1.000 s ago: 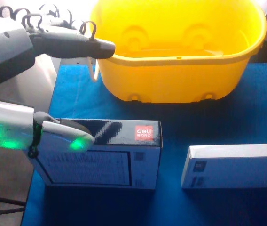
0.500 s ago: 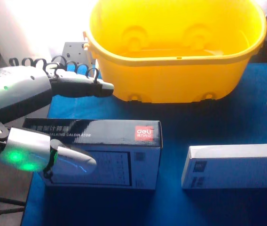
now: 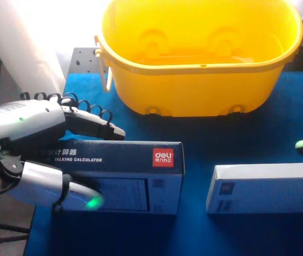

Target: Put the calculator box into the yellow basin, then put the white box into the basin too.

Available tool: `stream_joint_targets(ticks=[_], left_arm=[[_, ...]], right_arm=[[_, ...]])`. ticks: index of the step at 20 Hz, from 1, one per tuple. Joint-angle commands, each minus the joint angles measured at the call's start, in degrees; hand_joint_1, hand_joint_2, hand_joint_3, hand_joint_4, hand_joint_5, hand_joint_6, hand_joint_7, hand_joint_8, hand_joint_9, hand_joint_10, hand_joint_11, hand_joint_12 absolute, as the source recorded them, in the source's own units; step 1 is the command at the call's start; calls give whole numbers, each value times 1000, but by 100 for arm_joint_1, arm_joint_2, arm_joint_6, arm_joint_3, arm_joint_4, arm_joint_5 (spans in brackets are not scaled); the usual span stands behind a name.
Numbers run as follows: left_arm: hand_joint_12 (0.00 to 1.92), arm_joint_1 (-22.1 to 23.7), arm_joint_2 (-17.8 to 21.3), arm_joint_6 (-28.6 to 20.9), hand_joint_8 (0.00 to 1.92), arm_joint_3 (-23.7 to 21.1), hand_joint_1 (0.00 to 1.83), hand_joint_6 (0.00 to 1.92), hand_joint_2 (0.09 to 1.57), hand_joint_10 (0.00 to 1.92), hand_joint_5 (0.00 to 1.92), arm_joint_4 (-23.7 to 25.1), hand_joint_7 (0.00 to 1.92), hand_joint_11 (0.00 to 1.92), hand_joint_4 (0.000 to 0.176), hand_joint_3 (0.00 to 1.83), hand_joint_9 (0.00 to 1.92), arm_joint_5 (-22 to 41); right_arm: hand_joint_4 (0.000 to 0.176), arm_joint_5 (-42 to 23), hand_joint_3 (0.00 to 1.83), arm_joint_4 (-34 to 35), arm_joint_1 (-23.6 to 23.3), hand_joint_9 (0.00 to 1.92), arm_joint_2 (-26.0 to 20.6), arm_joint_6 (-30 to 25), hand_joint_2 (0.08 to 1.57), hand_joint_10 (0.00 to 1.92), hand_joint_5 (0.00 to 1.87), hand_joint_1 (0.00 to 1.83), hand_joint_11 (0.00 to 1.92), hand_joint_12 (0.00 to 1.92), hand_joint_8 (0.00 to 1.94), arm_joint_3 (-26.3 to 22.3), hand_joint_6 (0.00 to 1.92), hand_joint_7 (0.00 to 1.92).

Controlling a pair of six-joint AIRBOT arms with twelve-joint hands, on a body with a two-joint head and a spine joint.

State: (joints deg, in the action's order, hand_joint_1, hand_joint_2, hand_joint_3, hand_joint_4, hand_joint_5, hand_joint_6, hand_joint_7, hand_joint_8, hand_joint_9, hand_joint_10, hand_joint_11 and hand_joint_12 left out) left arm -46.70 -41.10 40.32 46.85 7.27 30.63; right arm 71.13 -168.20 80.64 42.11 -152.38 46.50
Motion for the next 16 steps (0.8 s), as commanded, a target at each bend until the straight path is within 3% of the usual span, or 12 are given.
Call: stream_joint_targets(ticks=[1, 2, 3, 4, 6, 7, 8, 9, 10, 11, 12, 16], left_arm=[[1579, 33, -53, -25, 6, 34, 911, 8, 1030, 577, 612, -74, 498, 0, 0, 2, 267, 532], [1608, 25, -102, -26, 11, 71, 964, 16, 1054, 734, 661, -91, 530, 0, 0, 3, 233, 515], [1608, 17, -132, -26, 20, 93, 1030, 25, 1081, 801, 709, -106, 567, 0, 0, 5, 232, 512], [1602, 10, -156, -26, 25, 112, 1061, 33, 1097, 815, 737, -124, 584, 0, 0, 8, 239, 514], [1568, -18, -188, -26, 36, 147, 1166, 48, 1141, 779, 813, -166, 639, 0, 0, 6, 289, 553], [1580, -34, -208, -26, 48, 170, 1133, 999, 1183, 721, 801, -202, 695, 0, 0, 15, 342, 584], [1559, -55, -232, -26, 63, 190, 1111, 1276, 1227, 717, 743, -245, 739, 0, 0, 15, 385, 641], [1544, -74, -243, -26, 1164, 199, 1160, 1331, 1233, 751, 807, -282, 627, 143, 0, 46, 515, 700], [1581, -134, -244, -26, 1413, 210, 1159, 1403, 1270, 809, 786, -364, 587, 244, 0, 13, 591, 835], [1583, -156, -241, -26, 1359, 210, 1290, 1420, 1258, 1405, 746, -401, 635, 412, 0, 2, 648, 897], [1599, -210, -224, -37, 1344, 208, 1320, 1431, 1253, 1521, 714, -465, 669, 485, 0, 0, 676, 1070], [1562, -416, 21, -530, 1331, 119, 1345, 1284, 1221, 1483, 699, -493, 750, 629, 0, 0, 775, 2088]], right_arm=[[0, 600, 9, 13, -23, 582, 38, -46, 965, 809, 820, 1219, 338, 1467, 124, 31, 94, 852], [0, 558, 16, 14, -26, 639, 102, -46, 988, 827, 869, 1266, 390, 1486, 154, 64, 117, 917], [0, 530, 11, 14, -38, 727, 149, -46, 1096, 880, 924, 1184, 503, 1494, 252, 84, 850, 979], [0, 498, 5, 14, -57, 787, 191, -46, 1135, 919, 880, 1205, 587, 1493, 875, 101, 1114, 966], [0, 483, 0, 15, -77, 949, 240, -46, 1133, 1209, 853, 1366, 799, 1433, 999, 132, 1165, 907], [0, 474, 0, 15, -92, 992, 262, -46, 1123, 1196, 886, 1375, 886, 1433, 991, 148, 1116, 899], [0, 473, 0, 15, -113, 972, 278, -46, 1123, 1223, 897, 1374, 870, 1458, 965, 153, 1121, 908], [0, 473, 1, 15, -126, 950, 289, -46, 1129, 1252, 890, 1371, 836, 1479, 969, 154, 1144, 903], [0, 474, 2, 15, -142, 949, 300, -47, 1131, 1254, 888, 1370, 834, 1484, 972, 154, 1150, 894], [0, 475, 0, 16, -149, 952, 302, -47, 1130, 1240, 894, 1370, 837, 1467, 961, 152, 1149, 899], [0, 477, 0, 16, -166, 945, 302, -52, 1128, 1238, 904, 1369, 831, 1461, 953, 151, 1145, 902], [0, 686, 1, -14, -212, 935, 280, -216, 1122, 1241, 914, 1371, 806, 1455, 952, 153, 1104, 927]])
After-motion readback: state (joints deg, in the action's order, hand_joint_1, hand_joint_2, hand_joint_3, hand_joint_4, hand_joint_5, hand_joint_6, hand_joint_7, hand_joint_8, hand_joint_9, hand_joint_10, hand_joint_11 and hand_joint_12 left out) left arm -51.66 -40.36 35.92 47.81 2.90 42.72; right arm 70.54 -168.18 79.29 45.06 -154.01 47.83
